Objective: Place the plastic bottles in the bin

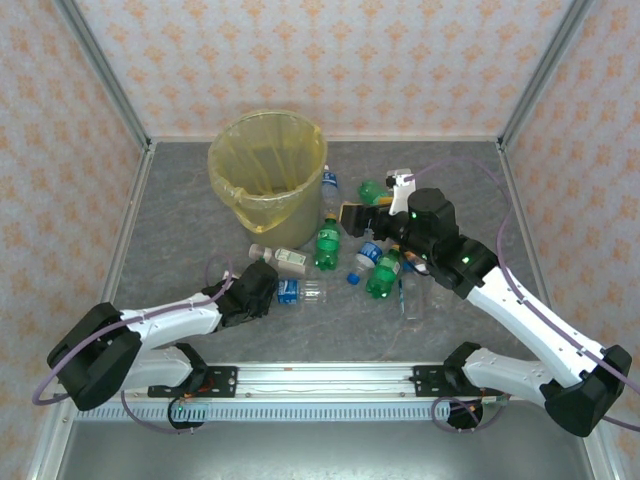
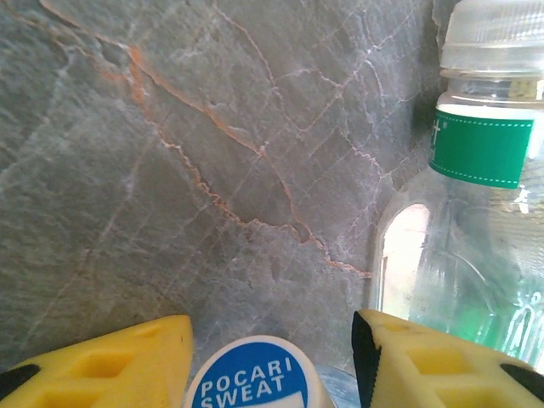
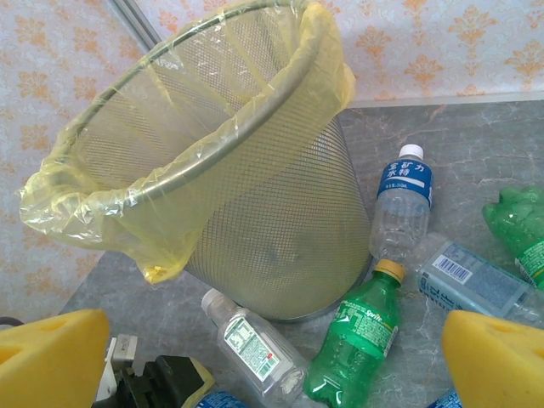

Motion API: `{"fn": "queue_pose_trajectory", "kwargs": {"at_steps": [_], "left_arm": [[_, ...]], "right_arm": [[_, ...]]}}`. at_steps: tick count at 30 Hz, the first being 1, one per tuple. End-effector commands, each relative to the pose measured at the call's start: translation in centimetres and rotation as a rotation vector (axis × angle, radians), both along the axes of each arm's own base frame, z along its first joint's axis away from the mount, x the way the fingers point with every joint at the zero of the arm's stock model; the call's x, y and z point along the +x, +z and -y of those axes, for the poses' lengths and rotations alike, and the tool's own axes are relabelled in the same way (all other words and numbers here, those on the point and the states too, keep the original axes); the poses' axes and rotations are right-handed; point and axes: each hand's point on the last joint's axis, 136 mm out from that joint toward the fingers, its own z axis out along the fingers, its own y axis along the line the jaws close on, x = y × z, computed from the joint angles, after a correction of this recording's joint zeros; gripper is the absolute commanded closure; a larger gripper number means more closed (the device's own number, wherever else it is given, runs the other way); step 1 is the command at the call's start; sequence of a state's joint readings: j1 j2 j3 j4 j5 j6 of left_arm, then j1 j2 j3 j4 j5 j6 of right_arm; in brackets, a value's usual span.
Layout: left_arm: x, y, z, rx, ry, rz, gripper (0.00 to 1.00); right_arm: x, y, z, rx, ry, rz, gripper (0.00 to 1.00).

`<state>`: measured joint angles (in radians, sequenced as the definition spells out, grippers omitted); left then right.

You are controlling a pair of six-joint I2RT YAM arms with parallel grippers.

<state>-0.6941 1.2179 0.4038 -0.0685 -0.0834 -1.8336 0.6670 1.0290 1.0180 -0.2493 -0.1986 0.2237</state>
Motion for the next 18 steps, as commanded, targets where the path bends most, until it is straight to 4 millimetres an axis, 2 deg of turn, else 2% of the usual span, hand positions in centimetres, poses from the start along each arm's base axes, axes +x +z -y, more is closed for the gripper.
{"fn": "queue_pose_trajectory", "kwargs": {"at_steps": [1,5,7,11,15,18], "left_arm": [[0.0,-0.1,0.1,-0.005,0.003,0.009,0.55],[-0.3,0.3,-0.6,0.003,0.022,0.023,0.62],[-0.4,0.7,-1.0,0.001,0.033,0.035,0.71],[-0.7,1.9,-2.2,0.013,0.066,0.065,0.76],[-0.9,4.4,-3.8,0.033,0.111,0.120,0.75],[-1.0,7.6,-5.3,0.061,0.144,0.184,0.74]], "right_arm": [[-0.3,1.5,0.4,0.014,-0.014,0.026,0.00],[-0.3,1.7,0.5,0.026,-0.021,0.027,0.00],[-0.3,1.6,0.4,0.027,-0.019,0.025,0.00],[-0.2,1.7,0.4,0.027,-0.018,0.025,0.00],[-0.2,2.0,0.4,0.032,-0.020,0.031,0.00],[-0.1,2.2,0.3,0.035,-0.021,0.032,0.00]]}}
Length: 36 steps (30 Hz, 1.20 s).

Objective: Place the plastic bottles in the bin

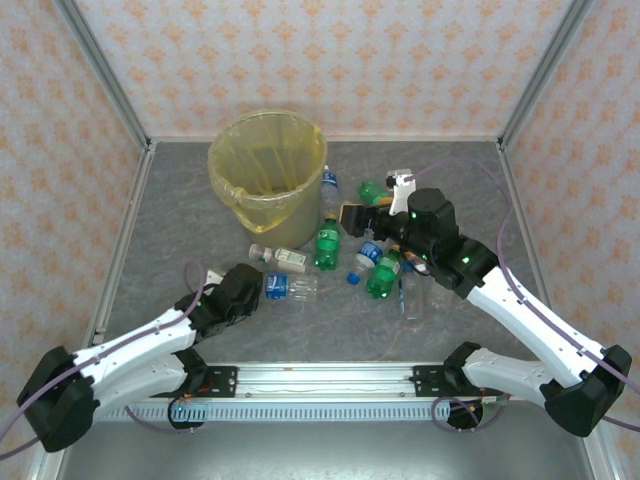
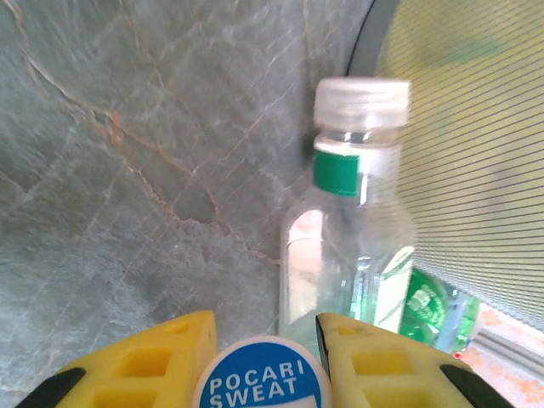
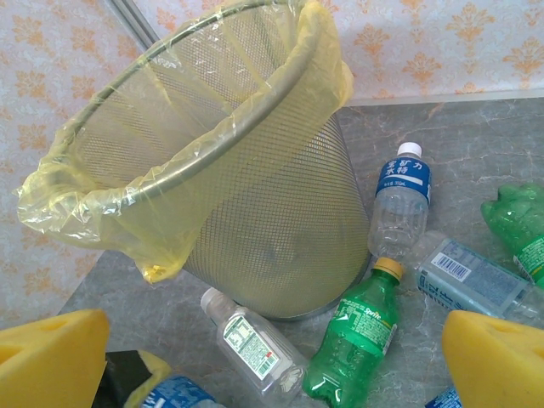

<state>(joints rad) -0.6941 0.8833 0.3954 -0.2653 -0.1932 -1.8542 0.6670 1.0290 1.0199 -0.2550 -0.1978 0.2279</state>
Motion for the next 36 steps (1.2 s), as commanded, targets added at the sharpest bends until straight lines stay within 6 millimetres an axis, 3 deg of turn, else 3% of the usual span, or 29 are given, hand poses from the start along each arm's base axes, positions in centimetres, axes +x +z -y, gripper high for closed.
{"fn": "queue_pose_trajectory", "kwargs": {"at_steps": [1,7,11,16,22,25,28,36], "left_arm": [[-0.3,3.5,-3.0,0.097,0.083,0.056,0.74],[0.2,13.0,-5.6,0.208,0.129,0.213,0.74],[1.2,19.7,-6.2,0.289,0.133,0.320,0.73],[3.3,27.2,-5.5,0.384,0.113,0.435,0.73],[7.0,33.9,-3.5,0.569,0.074,0.518,0.73],[9.3,36.5,-2.2,0.662,0.016,0.527,0.73],[11.8,37.5,-1.3,0.730,-0.043,0.519,0.72],[16.6,37.2,-1.2,0.945,-0.134,0.472,0.73]], "right_arm": [[-0.1,2.3,0.3,0.035,-0.019,0.038,0.00],[0.1,3.1,0.6,0.040,-0.040,0.056,0.00],[0.3,3.6,0.7,0.042,-0.050,0.065,0.00],[0.3,3.9,0.7,0.048,-0.053,0.064,0.00],[0.1,4.4,1.0,0.057,-0.062,0.070,0.00],[-0.1,4.5,1.3,0.056,-0.067,0.068,0.00],[-0.3,4.6,1.5,0.060,-0.067,0.065,0.00],[-1.0,5.0,2.5,0.075,-0.097,0.064,0.00]]}}
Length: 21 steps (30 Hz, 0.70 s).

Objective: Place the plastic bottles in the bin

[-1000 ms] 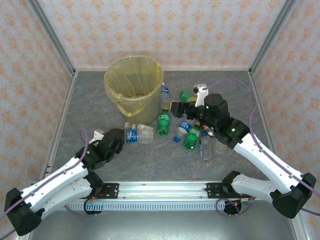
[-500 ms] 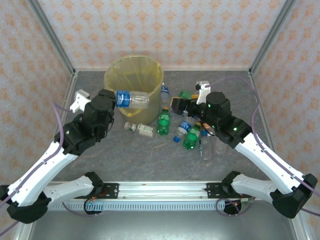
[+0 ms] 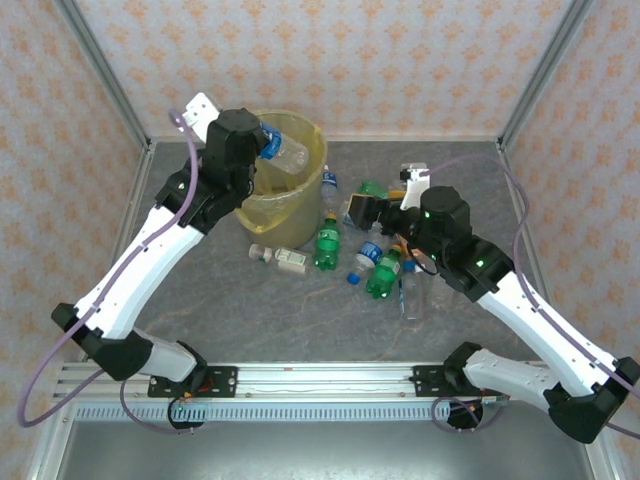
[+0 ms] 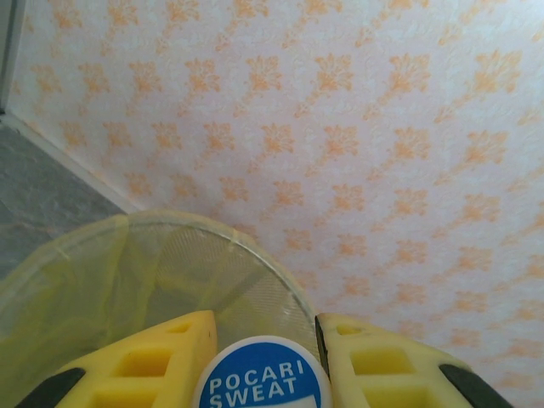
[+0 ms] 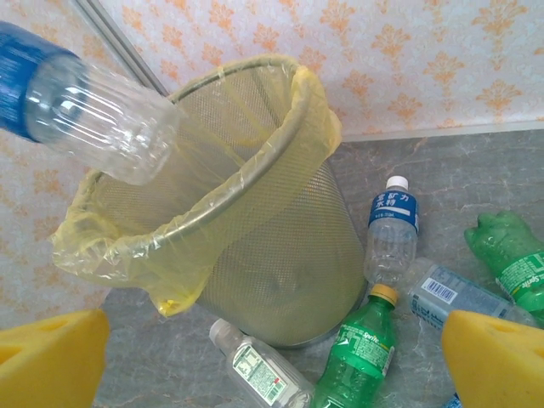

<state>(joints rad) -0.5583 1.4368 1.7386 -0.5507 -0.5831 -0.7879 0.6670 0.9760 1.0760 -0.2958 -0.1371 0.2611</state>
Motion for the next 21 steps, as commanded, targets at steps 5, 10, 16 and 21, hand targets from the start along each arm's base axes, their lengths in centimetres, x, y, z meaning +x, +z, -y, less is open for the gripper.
{"fn": "queue_pose_trajectory", "kwargs": {"at_steps": [5,10,16,21], "left_arm": [[3.0,0.1,0.3,0.327,-0.060,-0.069,0.71],[4.6,-2.5,1.1,0.420,-0.073,-0.150,0.71],[6.1,-5.7,2.2,0.466,-0.109,-0.219,0.66],[6.5,-6.7,2.8,0.449,-0.131,-0.238,0.51]], "right_arm": [[-0.7,1.7,1.1,0.034,-0.038,0.013,0.00],[-0.6,1.8,1.1,0.042,-0.045,0.005,0.00],[0.1,1.2,1.8,0.044,-0.110,-0.028,0.00],[0.1,1.6,2.7,0.079,-0.158,0.001,0.00]]}}
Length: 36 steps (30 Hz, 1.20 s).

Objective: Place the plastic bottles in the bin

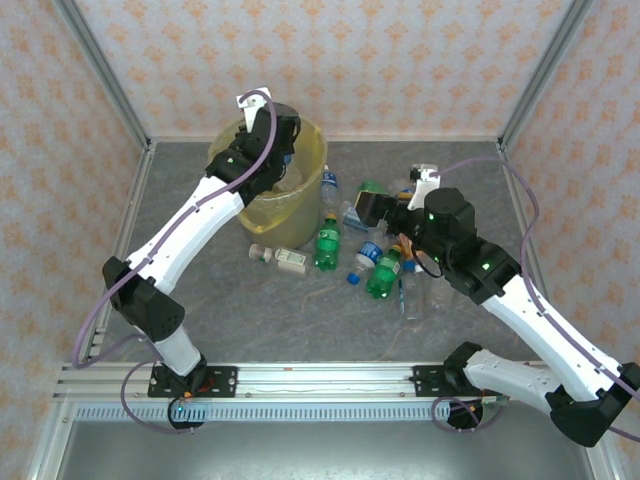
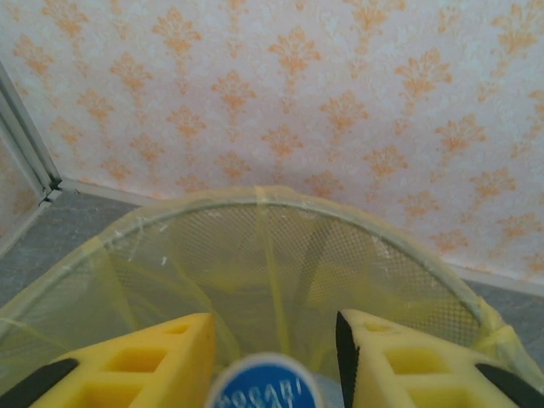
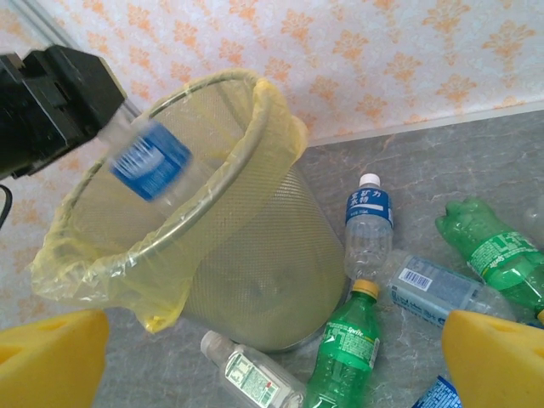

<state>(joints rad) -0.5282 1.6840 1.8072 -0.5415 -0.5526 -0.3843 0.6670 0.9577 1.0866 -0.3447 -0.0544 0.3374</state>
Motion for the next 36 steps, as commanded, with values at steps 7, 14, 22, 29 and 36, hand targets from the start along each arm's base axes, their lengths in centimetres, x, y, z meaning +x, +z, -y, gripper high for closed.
{"fn": "queue_pose_trajectory", "kwargs": {"at_steps": [7,14,22,29,36], "left_arm": [[-1.4,2.3,-0.4,-0.100,-0.019,0.035,0.23],[-5.4,3.7,-3.0,-0.297,0.019,0.084,0.01],[-12.0,2.0,-8.6,-0.552,0.116,0.153,0.03],[-17.0,-3.4,-12.0,-0.724,0.269,0.153,0.09],[-19.1,-10.2,-12.1,-0.890,0.351,0.084,0.14]], "right_arm": [[0.4,0.7,0.8,0.015,-0.065,0.006,0.00],[0.9,0.1,0.0,0.018,-0.044,-0.004,0.00],[1.5,-0.8,-1.1,0.022,-0.016,-0.019,0.00],[1.9,-0.7,-1.5,0.034,-0.017,-0.018,0.00],[1.8,-0.7,-1.9,0.029,0.006,-0.014,0.00]]}}
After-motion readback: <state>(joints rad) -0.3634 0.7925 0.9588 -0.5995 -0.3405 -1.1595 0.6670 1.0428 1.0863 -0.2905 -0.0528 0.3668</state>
